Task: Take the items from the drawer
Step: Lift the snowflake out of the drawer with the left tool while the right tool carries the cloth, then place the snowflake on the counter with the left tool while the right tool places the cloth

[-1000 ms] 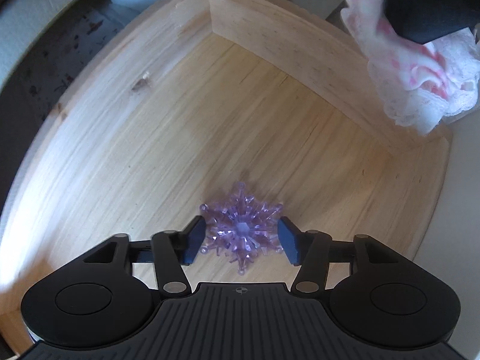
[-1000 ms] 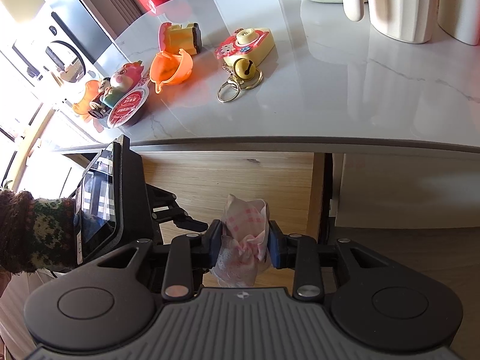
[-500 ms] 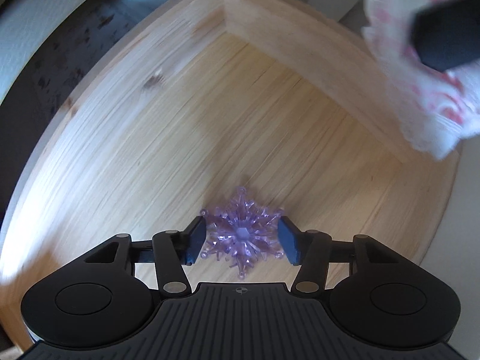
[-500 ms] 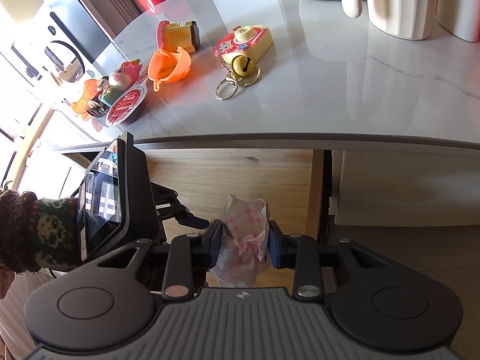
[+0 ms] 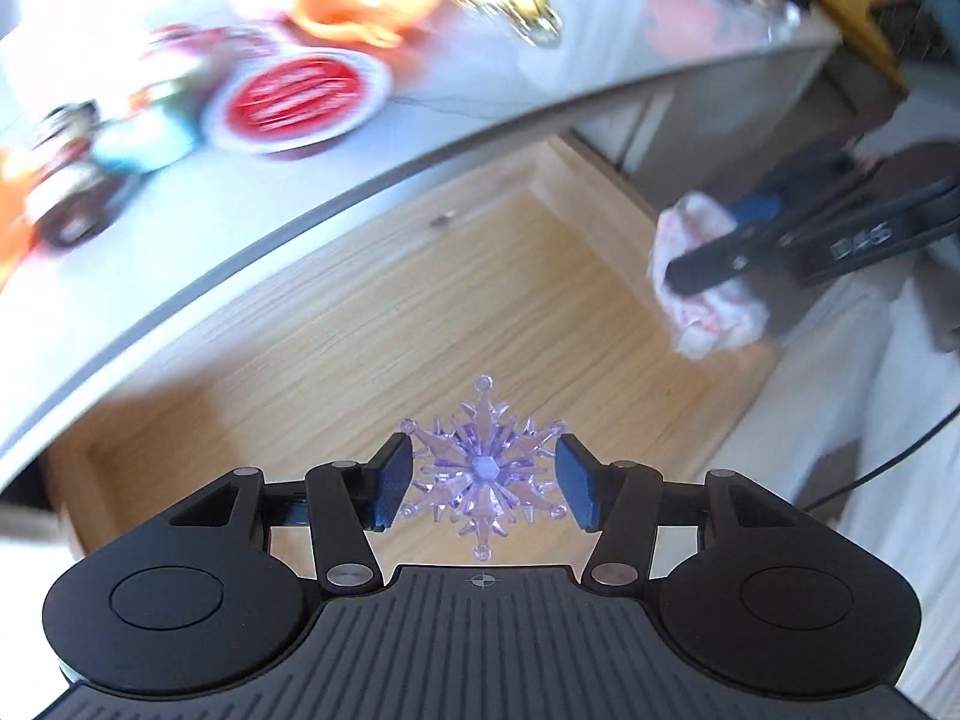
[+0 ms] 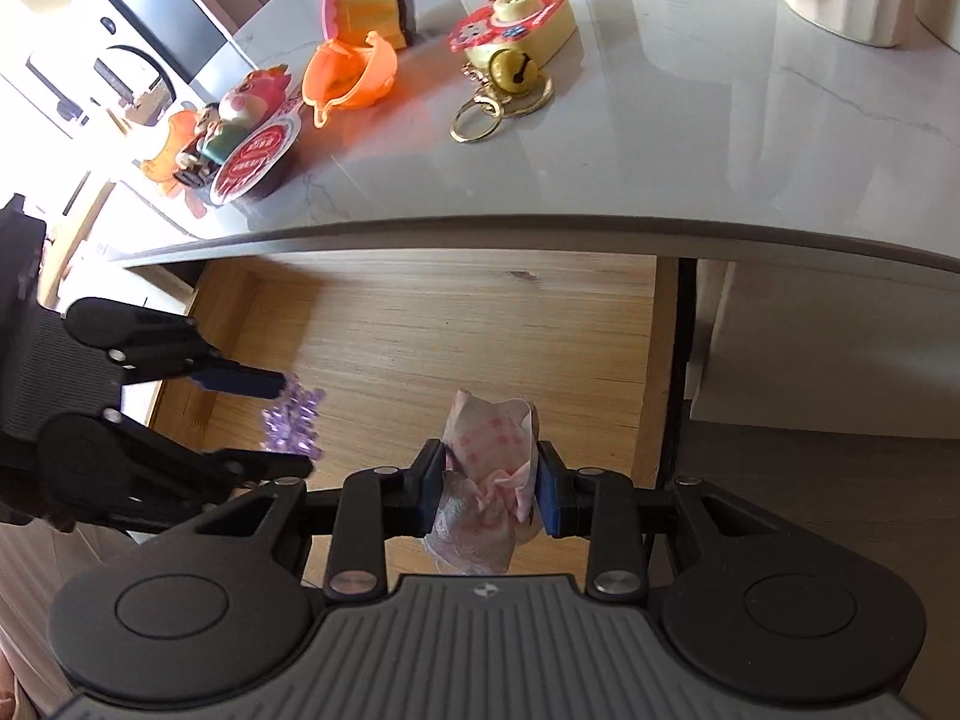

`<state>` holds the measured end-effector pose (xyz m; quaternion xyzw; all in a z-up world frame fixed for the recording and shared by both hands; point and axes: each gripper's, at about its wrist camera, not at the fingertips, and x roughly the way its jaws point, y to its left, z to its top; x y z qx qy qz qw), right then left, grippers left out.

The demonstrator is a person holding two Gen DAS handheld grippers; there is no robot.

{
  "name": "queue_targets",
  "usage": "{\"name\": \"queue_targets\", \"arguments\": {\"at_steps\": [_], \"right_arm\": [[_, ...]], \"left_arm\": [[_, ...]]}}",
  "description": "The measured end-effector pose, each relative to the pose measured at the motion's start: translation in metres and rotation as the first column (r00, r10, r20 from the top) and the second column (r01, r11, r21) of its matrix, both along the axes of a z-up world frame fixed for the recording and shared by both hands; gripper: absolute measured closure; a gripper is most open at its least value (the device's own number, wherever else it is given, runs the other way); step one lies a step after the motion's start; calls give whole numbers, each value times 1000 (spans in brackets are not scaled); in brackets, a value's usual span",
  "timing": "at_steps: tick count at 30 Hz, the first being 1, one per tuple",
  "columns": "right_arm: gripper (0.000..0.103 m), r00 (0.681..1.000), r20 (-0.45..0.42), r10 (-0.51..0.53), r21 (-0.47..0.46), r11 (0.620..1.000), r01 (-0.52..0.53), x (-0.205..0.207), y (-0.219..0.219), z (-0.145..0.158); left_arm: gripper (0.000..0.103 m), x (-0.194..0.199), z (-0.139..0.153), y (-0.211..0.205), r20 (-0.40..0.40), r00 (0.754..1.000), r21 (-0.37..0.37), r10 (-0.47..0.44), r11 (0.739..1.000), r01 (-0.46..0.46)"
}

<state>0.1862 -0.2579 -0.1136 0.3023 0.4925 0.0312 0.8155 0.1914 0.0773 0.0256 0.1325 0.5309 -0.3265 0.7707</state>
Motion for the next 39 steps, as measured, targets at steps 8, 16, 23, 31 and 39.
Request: {"name": "queue_targets", "arguments": {"at_steps": [8,16,23,31,39], "right_arm": [[72,1000,7,15,-126,992,-14,-2,28,13],[72,996,60,63,-148,988,-53,6,69,69],[72,993,74,88,-233,970,-68,25,88,109],[72,993,117,-22,-273,961,54,34,63,128],[72,935,309,-175,-310,911,273,79,9,167]], "left_arm": [[46,-22,10,48,176,941,-322,290,920,-224],[45,68,17,108,330,684,-386,651,754,-531],[45,87,-13,97,321,733,-327,600,796,-509],[46,48,24,145,298,623,-593,723,652,-473],[46,34,21,171,225,565,-650,794,554,-520]]}}
